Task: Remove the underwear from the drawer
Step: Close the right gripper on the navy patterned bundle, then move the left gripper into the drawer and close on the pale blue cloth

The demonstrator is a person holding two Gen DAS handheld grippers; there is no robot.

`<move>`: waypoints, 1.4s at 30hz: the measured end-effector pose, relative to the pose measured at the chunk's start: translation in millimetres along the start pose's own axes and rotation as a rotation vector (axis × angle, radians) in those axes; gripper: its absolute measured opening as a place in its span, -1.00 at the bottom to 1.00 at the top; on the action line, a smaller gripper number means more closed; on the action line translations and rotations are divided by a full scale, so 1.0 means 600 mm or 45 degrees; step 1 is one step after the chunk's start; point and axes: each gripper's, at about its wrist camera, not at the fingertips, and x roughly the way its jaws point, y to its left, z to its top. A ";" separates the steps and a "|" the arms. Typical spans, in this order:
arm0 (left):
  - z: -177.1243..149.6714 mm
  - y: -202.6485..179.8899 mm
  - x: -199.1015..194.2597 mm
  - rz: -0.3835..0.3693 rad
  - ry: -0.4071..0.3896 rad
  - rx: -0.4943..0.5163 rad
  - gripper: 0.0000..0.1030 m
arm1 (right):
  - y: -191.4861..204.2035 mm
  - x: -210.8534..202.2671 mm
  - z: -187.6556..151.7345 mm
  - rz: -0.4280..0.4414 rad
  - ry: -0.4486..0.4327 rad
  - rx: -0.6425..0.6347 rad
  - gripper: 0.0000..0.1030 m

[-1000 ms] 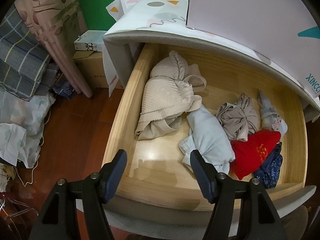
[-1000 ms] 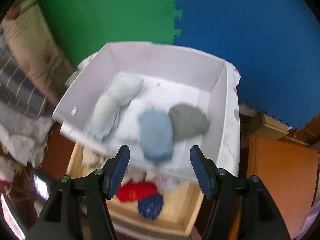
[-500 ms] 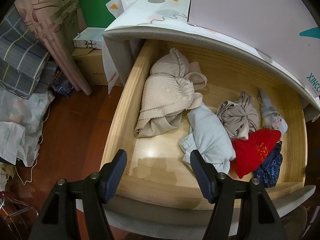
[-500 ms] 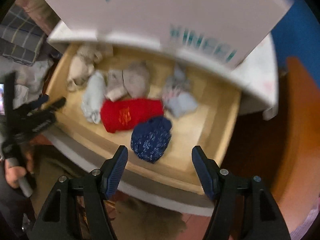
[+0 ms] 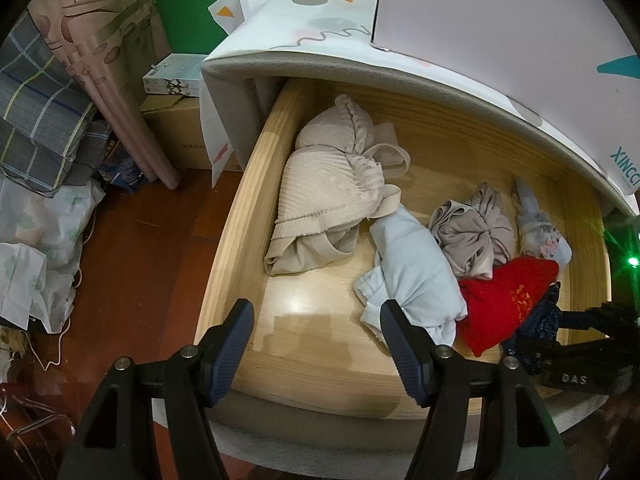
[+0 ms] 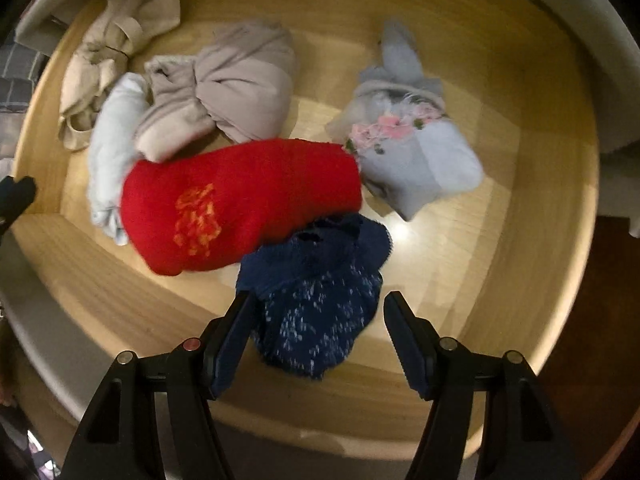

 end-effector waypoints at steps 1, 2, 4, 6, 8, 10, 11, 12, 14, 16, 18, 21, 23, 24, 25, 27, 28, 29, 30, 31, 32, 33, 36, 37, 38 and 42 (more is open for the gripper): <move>0.000 0.000 0.000 0.000 0.002 -0.001 0.31 | 0.002 0.004 0.004 0.005 0.005 -0.004 0.29; 0.000 0.000 0.000 -0.001 0.002 0.000 0.31 | 0.004 0.007 0.006 0.005 0.009 -0.008 0.31; 0.001 0.000 0.001 -0.001 0.004 -0.001 0.31 | 0.005 0.014 0.012 -0.003 0.028 -0.016 0.32; 0.002 0.000 0.002 -0.002 0.008 -0.001 0.31 | 0.008 0.017 0.018 -0.003 0.047 -0.026 0.32; 0.002 -0.001 0.003 -0.001 0.011 -0.001 0.31 | 0.010 0.020 0.025 -0.026 0.062 -0.031 0.32; 0.002 -0.001 0.003 -0.002 0.011 0.001 0.31 | 0.008 0.022 0.033 -0.030 0.081 -0.014 0.25; 0.002 -0.001 0.004 0.000 0.012 0.002 0.31 | 0.009 0.024 0.034 -0.029 0.079 -0.006 0.22; 0.002 -0.001 0.004 0.002 0.012 0.001 0.31 | 0.011 0.026 0.036 -0.027 0.077 -0.006 0.15; 0.002 0.000 0.004 -0.002 0.014 -0.002 0.31 | 0.013 0.027 0.037 -0.018 0.073 0.004 0.05; 0.002 0.001 0.004 -0.001 0.016 -0.004 0.31 | -0.006 0.029 0.037 0.000 0.073 0.028 -0.08; 0.001 0.001 0.003 0.000 0.014 -0.001 0.31 | -0.033 0.023 0.029 -0.009 0.075 0.037 -0.21; 0.000 0.000 0.003 0.004 0.013 0.004 0.31 | -0.052 0.022 0.021 -0.033 0.081 0.054 -0.26; -0.001 0.001 0.004 0.007 0.013 0.006 0.31 | -0.065 0.022 0.017 -0.032 0.083 0.070 -0.30; -0.001 0.000 0.004 0.008 0.014 0.006 0.31 | -0.070 0.021 0.014 -0.035 0.082 0.076 -0.32; -0.001 0.000 0.004 0.007 0.015 0.006 0.31 | -0.074 0.021 0.013 -0.040 0.080 0.083 -0.32; -0.001 -0.001 0.004 0.008 0.017 0.006 0.31 | -0.082 0.021 0.008 -0.048 0.078 0.089 -0.34; -0.001 -0.001 0.004 0.008 0.020 0.006 0.31 | -0.088 0.020 0.006 -0.050 0.078 0.099 -0.34; -0.001 -0.001 0.004 0.010 0.021 0.006 0.31 | -0.093 0.020 0.003 -0.049 0.076 0.104 -0.37; -0.001 -0.001 0.004 0.011 0.023 0.006 0.31 | -0.093 0.019 0.002 -0.044 0.073 0.101 -0.40; -0.001 -0.001 0.004 0.012 0.025 0.006 0.31 | -0.093 0.019 0.001 -0.046 0.072 0.095 -0.41; -0.001 -0.002 0.004 0.016 0.026 0.007 0.31 | -0.092 0.019 0.001 -0.054 0.071 0.094 -0.41; -0.001 -0.003 0.005 0.019 0.029 0.008 0.31 | -0.092 0.023 -0.004 -0.058 0.068 0.096 -0.41; -0.001 -0.003 0.009 0.023 0.048 0.014 0.31 | -0.089 0.025 -0.010 -0.054 0.047 0.107 -0.41; -0.001 -0.003 0.011 0.020 0.057 0.014 0.31 | -0.083 0.030 -0.021 -0.052 0.038 0.114 -0.41; -0.001 -0.003 0.012 0.017 0.062 0.010 0.31 | -0.083 0.030 -0.022 -0.053 0.031 0.118 -0.41; 0.000 -0.001 0.019 -0.020 0.103 0.005 0.31 | -0.080 0.029 -0.057 -0.046 0.021 0.121 -0.41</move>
